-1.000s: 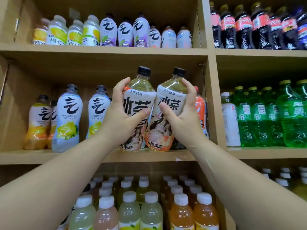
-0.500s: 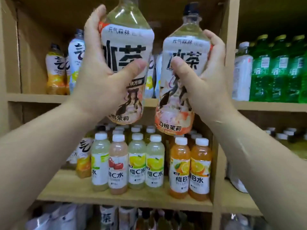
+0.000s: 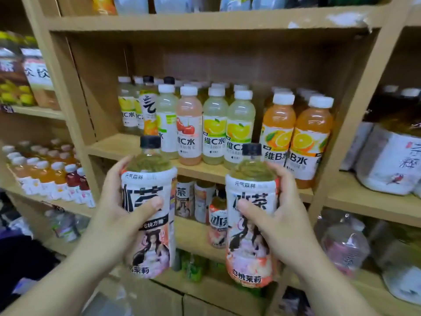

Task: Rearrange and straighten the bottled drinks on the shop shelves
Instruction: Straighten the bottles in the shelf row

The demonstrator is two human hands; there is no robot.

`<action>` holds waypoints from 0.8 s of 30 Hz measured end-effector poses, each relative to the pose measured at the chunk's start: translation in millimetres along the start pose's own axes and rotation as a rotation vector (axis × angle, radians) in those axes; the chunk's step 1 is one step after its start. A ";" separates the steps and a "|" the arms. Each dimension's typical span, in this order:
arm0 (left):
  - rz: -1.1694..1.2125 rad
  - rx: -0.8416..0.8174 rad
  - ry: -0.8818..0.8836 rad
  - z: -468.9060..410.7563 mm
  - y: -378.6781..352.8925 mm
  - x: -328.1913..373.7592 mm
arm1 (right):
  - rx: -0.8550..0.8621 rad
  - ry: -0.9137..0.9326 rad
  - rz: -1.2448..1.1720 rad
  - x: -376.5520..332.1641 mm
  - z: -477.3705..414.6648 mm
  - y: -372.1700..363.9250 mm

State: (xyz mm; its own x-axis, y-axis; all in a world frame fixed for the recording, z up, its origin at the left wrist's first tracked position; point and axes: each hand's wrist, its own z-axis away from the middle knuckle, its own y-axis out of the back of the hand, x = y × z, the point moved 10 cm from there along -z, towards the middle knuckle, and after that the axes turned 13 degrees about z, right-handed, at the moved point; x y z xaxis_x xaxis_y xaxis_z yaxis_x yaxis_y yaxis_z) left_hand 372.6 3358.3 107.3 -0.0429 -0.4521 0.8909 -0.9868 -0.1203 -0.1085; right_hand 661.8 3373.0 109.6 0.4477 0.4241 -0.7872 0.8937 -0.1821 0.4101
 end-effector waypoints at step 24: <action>-0.263 -0.287 0.508 -88.8 108.6 -294.6 | -0.108 -0.509 0.326 145.9 -22.9 -231.5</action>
State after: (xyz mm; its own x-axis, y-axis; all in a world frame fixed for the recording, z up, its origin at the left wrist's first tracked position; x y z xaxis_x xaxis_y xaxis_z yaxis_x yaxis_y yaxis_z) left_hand 264.2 3556.9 -127.8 0.2074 0.0441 0.9773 -0.9739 0.1030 0.2020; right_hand 519.5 3497.3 -89.6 0.6794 -0.1199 -0.7239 0.7123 -0.1290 0.6899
